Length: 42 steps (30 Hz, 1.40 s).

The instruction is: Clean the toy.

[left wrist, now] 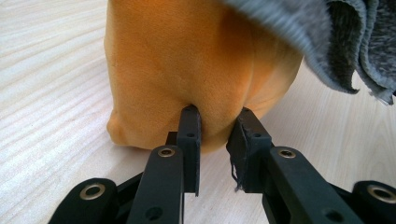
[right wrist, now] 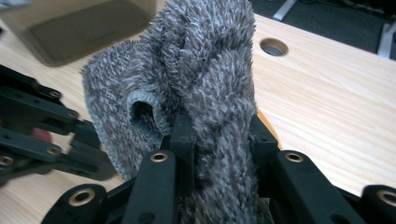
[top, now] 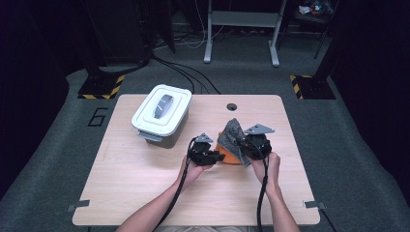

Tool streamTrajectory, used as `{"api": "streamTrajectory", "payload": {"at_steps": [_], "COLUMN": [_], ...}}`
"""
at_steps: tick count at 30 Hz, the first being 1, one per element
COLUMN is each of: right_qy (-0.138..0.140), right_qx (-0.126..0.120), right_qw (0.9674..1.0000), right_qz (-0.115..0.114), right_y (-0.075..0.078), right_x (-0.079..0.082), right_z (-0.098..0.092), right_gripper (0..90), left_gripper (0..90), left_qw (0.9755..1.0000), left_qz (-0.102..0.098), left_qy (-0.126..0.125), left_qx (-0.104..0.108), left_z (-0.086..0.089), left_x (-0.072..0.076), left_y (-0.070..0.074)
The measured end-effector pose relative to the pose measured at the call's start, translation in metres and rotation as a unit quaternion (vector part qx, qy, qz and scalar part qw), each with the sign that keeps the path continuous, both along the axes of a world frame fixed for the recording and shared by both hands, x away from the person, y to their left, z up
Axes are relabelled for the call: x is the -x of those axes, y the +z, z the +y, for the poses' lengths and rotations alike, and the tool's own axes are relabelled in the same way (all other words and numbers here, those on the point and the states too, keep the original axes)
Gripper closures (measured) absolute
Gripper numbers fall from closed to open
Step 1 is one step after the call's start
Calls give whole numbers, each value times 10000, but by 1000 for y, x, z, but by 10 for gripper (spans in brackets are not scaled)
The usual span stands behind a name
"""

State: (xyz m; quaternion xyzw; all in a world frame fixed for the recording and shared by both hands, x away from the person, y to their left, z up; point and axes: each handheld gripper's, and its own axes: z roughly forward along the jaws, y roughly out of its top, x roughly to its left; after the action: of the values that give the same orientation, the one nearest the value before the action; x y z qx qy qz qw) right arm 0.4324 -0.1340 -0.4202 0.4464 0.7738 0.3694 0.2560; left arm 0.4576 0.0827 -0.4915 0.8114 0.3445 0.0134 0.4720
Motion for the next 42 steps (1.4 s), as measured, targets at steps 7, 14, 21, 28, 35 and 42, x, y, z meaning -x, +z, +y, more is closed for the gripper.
{"api": "streamTrajectory", "payload": {"at_steps": [7, 14, 21, 28, 35, 42], "right_qy": [-303, -699, -887, -872, -710, -490], "right_qx": [-325, -506, -637, -681, -763, -418], "right_qw": [9988, 9945, 9892, 9903, 9939, 9977], "right_qz": [194, 592, 978, 838, 373, 220], "right_y": [-13, -34, -57, -50, -25, -14], "right_x": [-5, -17, -29, -25, -10, -9], "right_z": [-33, -60, -69, -71, -61, -39], "right_gripper": [695, 695, 696, 695, 695, 695], "left_gripper": [746, 746, 744, 739, 738, 623], "left_qw": [10000, 10000, 10000, 10000, 10000, 9980], "left_qz": [-1, -4, 5, 37, 32, -494], "left_qy": [2, 14, 4, 25, 8, 61], "left_qx": [-6, 8, 1, -3, 14, -397], "left_z": [0, 1, 1, 2, 2, 2], "left_x": [-1, -1, -2, -3, -3, 2], "left_y": [0, 0, -1, -1, -1, 1]}}
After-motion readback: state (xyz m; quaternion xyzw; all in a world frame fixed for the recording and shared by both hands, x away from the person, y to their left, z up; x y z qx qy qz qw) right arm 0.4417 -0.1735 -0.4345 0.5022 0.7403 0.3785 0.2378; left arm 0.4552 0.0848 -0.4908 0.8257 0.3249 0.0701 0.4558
